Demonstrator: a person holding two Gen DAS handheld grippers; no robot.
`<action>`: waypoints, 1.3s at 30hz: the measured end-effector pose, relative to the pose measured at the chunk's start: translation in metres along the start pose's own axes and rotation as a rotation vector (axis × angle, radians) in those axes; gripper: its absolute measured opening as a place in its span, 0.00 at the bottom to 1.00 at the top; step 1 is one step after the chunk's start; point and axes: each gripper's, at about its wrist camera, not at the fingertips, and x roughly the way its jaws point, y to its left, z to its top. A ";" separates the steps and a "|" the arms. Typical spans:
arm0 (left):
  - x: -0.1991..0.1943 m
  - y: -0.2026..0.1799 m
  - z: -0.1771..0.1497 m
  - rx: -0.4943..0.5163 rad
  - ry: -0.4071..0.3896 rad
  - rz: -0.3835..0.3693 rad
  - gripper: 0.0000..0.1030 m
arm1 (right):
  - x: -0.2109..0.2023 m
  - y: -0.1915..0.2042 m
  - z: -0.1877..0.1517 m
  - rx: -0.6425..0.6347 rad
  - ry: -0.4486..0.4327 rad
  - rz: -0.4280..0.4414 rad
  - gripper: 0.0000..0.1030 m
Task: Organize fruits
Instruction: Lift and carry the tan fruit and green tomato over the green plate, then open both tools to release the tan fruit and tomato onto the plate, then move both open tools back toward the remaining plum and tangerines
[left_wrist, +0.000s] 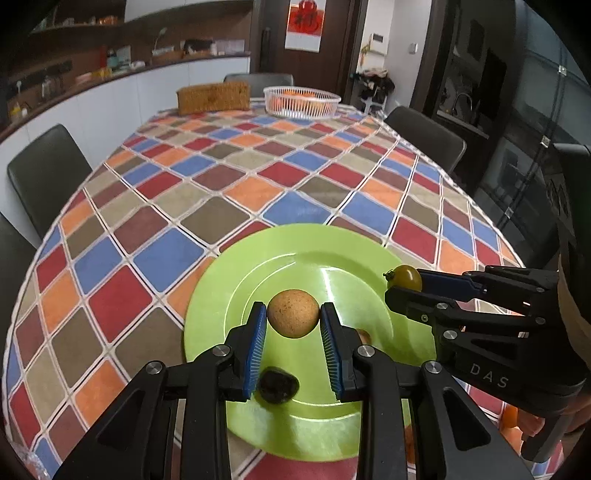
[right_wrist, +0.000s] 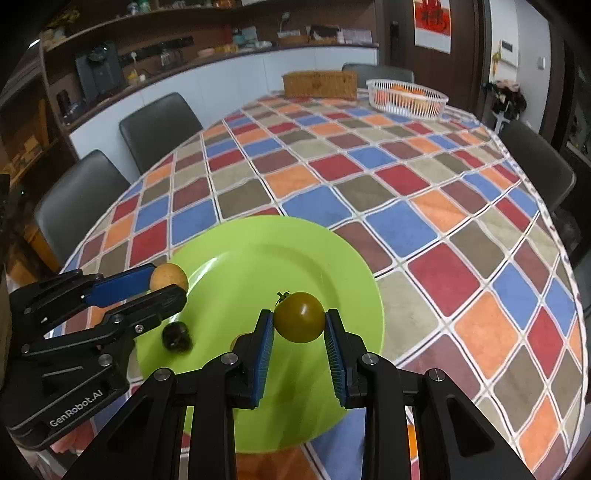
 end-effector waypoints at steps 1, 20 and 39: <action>0.004 0.001 0.001 -0.005 0.011 -0.005 0.29 | 0.006 -0.001 0.002 0.001 0.017 0.001 0.28; -0.030 -0.008 -0.008 0.025 -0.017 0.052 0.40 | -0.023 -0.002 -0.011 -0.010 -0.021 -0.044 0.37; -0.135 -0.056 -0.057 0.052 -0.172 0.095 0.64 | -0.130 0.018 -0.069 -0.034 -0.174 -0.046 0.54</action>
